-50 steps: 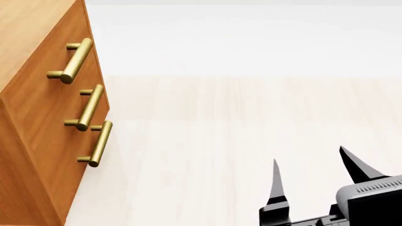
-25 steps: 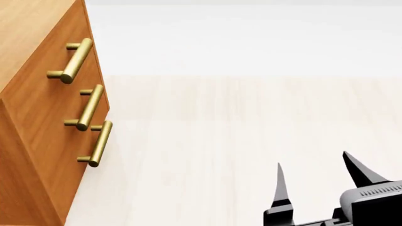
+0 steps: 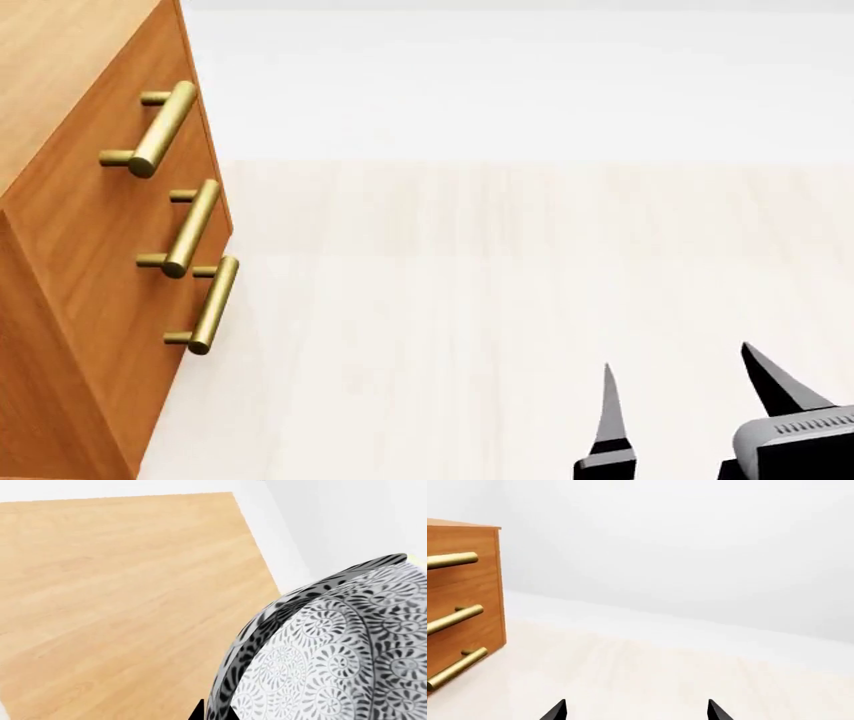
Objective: Put the bowl on top of the cabinet.
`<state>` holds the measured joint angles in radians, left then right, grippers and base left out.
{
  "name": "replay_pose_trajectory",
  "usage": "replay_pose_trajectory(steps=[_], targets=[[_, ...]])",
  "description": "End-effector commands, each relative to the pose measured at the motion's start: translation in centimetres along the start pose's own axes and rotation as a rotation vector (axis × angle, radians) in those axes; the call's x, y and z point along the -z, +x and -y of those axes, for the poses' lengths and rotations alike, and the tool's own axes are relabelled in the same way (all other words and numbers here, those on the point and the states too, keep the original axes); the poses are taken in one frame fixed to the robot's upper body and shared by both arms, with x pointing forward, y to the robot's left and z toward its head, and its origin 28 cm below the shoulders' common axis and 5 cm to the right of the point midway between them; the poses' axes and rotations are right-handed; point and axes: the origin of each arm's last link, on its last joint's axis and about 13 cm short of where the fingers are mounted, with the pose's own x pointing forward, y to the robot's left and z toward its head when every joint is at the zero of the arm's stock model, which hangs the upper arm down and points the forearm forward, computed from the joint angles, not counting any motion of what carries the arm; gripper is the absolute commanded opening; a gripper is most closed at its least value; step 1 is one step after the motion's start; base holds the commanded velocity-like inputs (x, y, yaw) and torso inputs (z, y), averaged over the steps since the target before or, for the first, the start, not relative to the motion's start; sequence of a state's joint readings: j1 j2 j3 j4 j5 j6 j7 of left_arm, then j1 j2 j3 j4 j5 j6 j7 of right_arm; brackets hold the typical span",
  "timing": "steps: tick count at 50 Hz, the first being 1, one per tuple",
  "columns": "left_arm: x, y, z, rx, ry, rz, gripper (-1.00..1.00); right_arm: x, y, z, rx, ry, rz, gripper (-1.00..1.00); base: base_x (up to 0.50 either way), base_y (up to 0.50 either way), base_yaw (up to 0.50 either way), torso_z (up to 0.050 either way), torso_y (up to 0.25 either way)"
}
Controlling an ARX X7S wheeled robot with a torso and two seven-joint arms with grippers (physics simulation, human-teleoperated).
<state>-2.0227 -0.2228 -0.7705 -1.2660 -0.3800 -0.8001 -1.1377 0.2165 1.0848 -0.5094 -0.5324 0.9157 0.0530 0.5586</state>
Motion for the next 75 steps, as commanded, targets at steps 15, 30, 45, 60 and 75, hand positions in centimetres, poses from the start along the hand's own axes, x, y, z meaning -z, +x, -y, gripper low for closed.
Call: replay_pose_trajectory(steps=[15,30,45,60,75], targets=[[-0.6,-0.5,0.8,-0.046,-0.140,0.019,-1.00,1.1,-0.6,0.4,0.029,0.007,-0.024,1.00,0.00,0.00,0.00,0.001,0.000],[-0.2,0.0,0.7,-0.077,-0.163,0.048,-1.00,1.4,-0.6,0.5,0.035,0.011,-0.030,1.00,0.00,0.00,0.00,0.000,0.001],[-0.2,1.1,0.4,-0.104,-0.180,0.052,-1.00,1.5,-0.6,0.6,0.038,0.013,-0.033,1.00,0.00,0.00,0.00,0.000,0.000],[0.3,2.5,-0.1,-0.139,-0.196,0.060,-1.00,1.9,-0.6,0.8,0.047,0.021,-0.040,1.00,0.00,0.00,0.00,0.000,0.001],[0.2,2.7,-0.1,-0.137,-0.192,0.071,-1.00,2.0,-0.7,0.8,0.052,0.020,-0.041,1.00,0.00,0.00,0.00,0.001,0.000]])
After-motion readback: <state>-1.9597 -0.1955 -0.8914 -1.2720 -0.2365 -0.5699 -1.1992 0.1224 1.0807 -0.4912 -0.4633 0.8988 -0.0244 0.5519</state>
